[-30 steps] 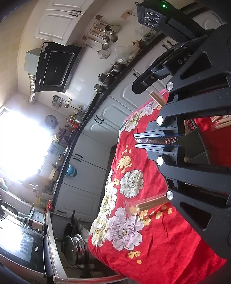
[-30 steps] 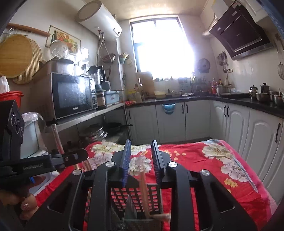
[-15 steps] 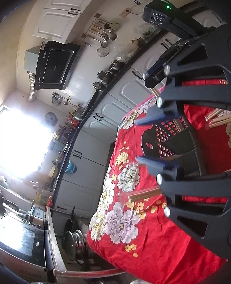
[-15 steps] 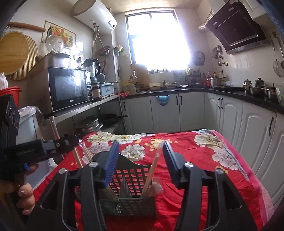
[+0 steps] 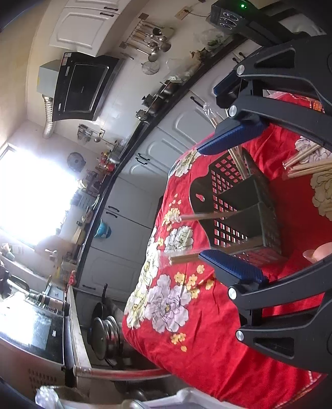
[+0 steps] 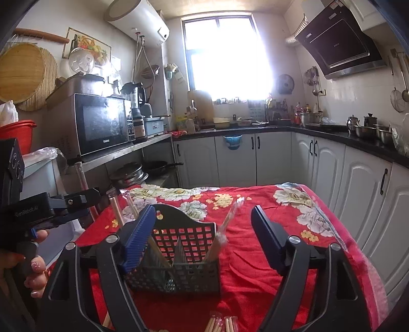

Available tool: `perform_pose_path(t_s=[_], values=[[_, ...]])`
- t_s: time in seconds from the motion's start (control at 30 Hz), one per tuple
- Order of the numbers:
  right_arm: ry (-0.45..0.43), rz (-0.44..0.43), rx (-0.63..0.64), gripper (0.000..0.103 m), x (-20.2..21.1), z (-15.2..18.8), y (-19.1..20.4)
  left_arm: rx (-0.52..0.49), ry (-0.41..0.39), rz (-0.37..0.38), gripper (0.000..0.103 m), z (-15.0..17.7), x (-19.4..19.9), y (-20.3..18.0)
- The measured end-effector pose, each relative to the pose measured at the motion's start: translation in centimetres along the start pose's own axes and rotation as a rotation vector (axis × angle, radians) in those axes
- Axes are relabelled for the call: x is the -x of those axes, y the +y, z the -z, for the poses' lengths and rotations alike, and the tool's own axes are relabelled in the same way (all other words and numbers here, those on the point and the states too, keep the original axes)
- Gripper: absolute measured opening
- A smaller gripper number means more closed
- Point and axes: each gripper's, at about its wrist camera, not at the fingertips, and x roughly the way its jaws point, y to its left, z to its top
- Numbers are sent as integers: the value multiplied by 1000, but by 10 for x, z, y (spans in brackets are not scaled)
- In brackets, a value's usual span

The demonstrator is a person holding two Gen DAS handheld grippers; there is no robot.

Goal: Organize utensils
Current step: 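Lower both bundles into the basket and open both grippers, then withdraw both open grippers from the basket toward the bundles on the cloth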

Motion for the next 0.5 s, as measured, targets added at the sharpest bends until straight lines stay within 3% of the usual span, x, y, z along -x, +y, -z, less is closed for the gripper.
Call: perform_pose_path(t_s=[0.27,0.5], values=[[15,6,-11,81,18,8,-1,1,-4,-10,92,11,16,0],[29,0,-16,85,30,16,-1,11,6,-19,92,22,26,3]])
